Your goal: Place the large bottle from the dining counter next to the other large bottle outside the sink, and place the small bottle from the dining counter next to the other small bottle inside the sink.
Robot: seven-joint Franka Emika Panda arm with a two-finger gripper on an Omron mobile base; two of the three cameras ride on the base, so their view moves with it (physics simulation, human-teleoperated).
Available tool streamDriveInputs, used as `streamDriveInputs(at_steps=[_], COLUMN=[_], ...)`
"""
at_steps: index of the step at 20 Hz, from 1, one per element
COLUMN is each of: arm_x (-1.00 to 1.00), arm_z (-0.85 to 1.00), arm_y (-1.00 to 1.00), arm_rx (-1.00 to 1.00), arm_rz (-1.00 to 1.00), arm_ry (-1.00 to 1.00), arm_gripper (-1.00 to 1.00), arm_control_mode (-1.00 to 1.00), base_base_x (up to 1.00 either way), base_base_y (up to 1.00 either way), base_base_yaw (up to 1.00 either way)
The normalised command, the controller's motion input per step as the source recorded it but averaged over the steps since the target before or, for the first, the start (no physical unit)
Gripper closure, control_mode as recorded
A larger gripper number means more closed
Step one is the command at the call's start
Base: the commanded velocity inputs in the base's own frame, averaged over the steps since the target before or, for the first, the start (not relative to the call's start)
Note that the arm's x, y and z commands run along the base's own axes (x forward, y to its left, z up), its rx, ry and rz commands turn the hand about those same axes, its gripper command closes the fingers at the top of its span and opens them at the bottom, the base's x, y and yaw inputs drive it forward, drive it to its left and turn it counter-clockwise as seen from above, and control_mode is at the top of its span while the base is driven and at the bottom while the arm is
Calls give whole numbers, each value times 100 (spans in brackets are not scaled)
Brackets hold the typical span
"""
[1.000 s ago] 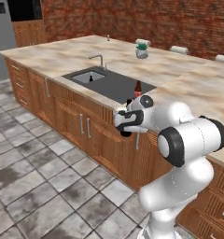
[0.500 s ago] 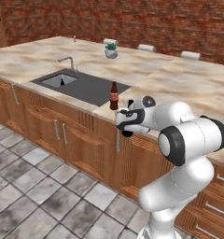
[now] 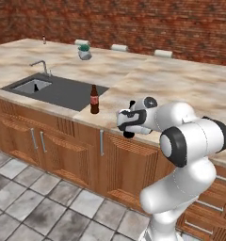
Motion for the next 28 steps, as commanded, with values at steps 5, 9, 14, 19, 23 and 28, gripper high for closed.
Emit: streamDriveInputs(at_steps=[5,9,14,19,23,28], arm_x=[0,0,0,0,0,0], arm_z=[0,0,0,0,0,0], arm_y=[0,0,0,0,0,0], arm_rx=[0,0,0,0,0,0], arm_rz=[0,0,0,0,0,0], arm_ry=[0,0,0,0,0,0], arm_gripper=[100,100,100,100,100,100], arm_control_mode=[100,100,100,100,100,100], base_base_x=[15,26,33,31,21,16], base_base_y=[4,10,21,35,59,56], base_base_yaw=[-27,-27,-27,-22,-22,-23])
